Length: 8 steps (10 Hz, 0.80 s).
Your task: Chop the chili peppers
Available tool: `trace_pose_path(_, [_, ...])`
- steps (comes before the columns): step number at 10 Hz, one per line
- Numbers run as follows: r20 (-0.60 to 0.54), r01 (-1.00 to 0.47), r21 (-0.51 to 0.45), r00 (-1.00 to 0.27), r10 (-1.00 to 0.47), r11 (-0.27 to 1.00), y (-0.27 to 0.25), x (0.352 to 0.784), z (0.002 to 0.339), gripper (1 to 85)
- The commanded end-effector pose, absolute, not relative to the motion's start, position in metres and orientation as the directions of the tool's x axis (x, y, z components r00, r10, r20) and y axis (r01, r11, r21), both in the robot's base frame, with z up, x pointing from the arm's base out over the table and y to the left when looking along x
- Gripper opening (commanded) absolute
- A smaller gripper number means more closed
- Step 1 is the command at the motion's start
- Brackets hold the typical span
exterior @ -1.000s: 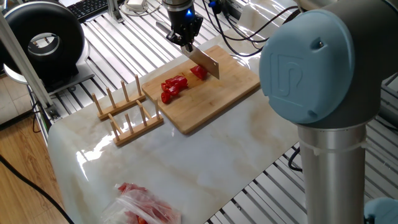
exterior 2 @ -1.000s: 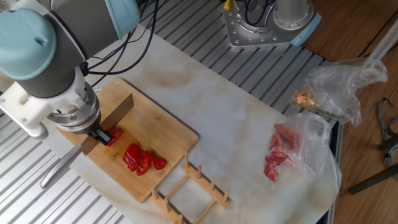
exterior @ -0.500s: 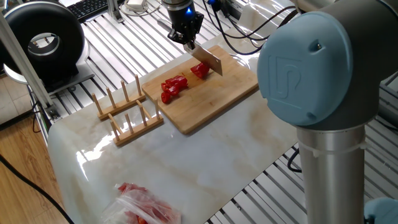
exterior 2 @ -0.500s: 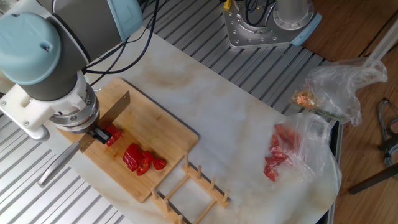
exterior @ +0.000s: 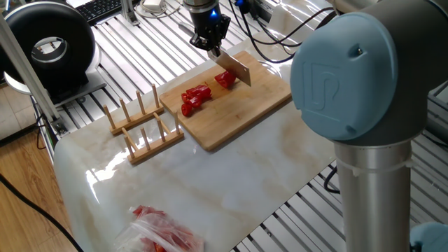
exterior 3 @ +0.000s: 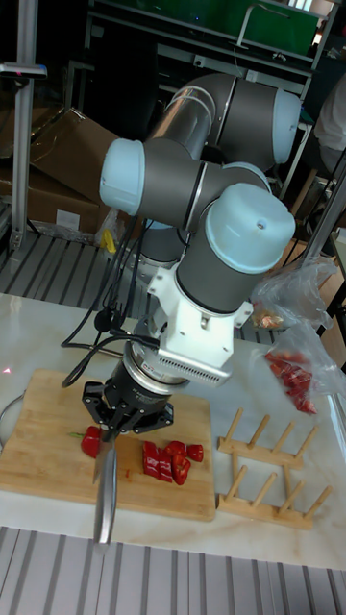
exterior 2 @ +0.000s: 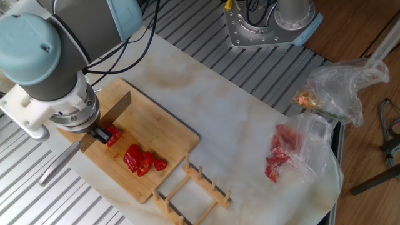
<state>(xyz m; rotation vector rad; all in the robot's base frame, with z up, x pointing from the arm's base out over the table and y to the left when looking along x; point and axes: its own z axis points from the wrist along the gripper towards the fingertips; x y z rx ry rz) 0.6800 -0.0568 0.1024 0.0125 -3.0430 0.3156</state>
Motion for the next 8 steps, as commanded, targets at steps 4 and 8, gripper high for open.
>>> trace_pose_path(4, [0.087,-0.005,-0.188,-0.996,0.012,0.982,-0.0546,0.6751,0.1069,1.3])
trace_pose_path(8, [0.074,0.001,-0.184,-0.997,0.015,0.983,-0.0491,0.6718,0.0984,1.3])
